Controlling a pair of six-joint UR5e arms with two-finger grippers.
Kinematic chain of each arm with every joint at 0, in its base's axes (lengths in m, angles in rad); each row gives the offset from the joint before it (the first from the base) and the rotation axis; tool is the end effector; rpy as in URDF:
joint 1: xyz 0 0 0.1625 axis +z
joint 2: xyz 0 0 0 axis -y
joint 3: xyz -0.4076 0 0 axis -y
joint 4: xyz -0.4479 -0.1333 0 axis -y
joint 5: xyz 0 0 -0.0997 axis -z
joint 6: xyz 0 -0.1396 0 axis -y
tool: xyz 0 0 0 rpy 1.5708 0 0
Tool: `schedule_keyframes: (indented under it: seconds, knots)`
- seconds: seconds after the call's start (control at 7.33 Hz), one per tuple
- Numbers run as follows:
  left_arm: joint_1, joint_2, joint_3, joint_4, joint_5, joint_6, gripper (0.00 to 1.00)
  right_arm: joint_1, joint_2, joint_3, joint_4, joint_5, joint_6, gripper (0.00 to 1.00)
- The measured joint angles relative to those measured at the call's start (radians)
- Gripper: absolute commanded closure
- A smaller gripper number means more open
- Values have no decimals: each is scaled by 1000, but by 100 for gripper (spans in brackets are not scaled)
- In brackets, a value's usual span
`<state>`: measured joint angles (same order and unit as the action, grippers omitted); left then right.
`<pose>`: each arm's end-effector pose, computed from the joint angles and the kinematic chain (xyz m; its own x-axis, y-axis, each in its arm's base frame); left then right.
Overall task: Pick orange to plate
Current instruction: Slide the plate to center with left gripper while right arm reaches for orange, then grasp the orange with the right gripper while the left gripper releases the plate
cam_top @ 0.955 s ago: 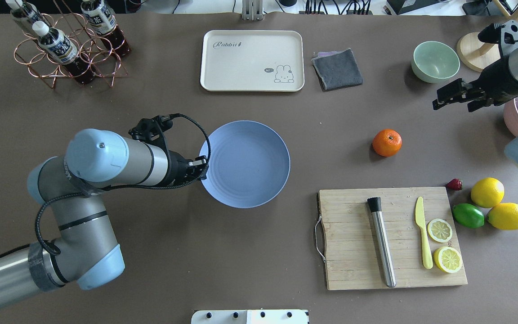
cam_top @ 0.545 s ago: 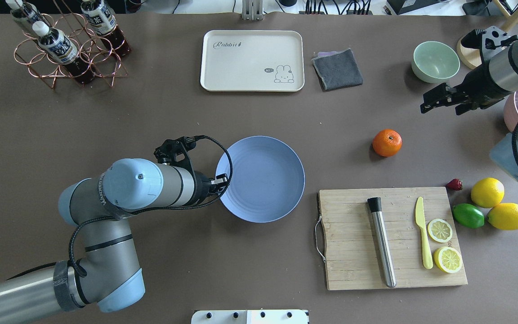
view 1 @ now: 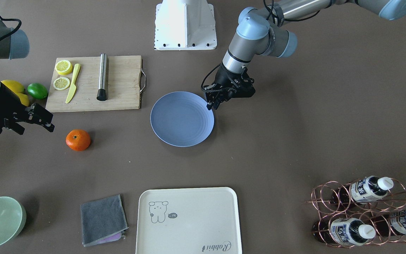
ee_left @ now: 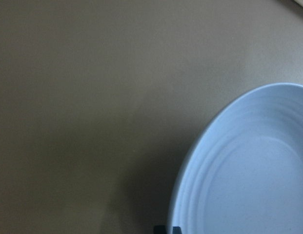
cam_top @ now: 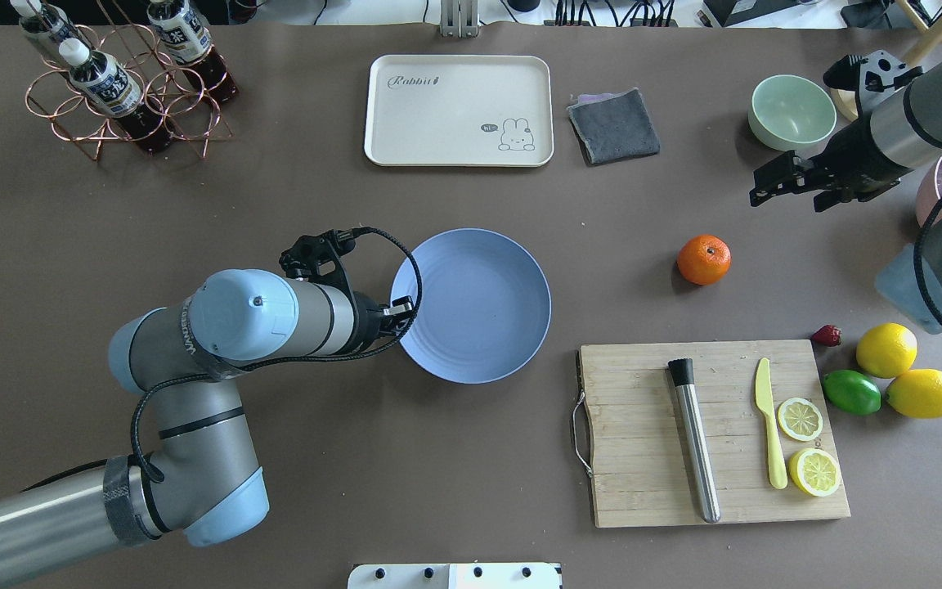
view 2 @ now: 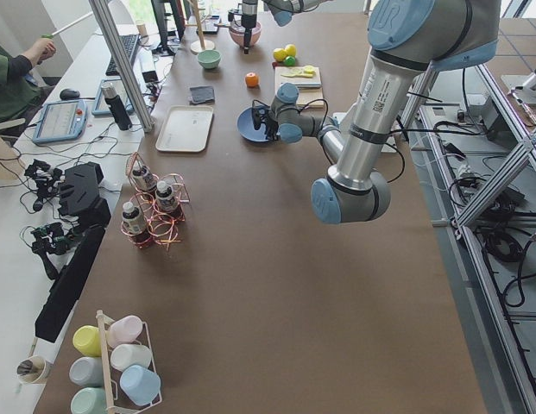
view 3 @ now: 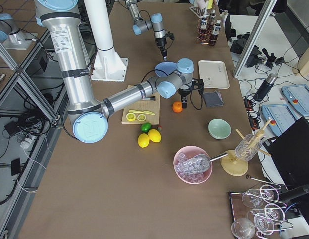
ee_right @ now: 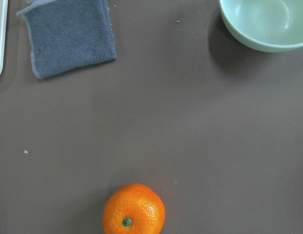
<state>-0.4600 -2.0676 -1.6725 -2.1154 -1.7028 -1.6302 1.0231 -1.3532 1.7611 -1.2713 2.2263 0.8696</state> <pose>0.6045 -0.4278 0.2352 0.3512 -0.2397 -0.9051 0.3543 0.9288 -0.1085 -0.2957 -0.5773 0.4021 0.6059 0.0113 0.7954 -0.1042 0.9924 0.0653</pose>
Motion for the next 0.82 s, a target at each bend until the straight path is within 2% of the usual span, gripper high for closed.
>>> schedule_keyframes:
  seconds: [0.27, 0.55, 0.82]
  knots:
    - [-8, 12, -15, 1, 0, 5, 2, -35, 3, -1, 1, -40, 19, 0]
    - [-26, 15, -31, 5, -1, 7, 2, -111, 24, -11, 2, -124, 79, 0]
    - [-51, 17, -33, 9, -16, 31, 2, -179, 82, -83, 4, -212, 123, 0]
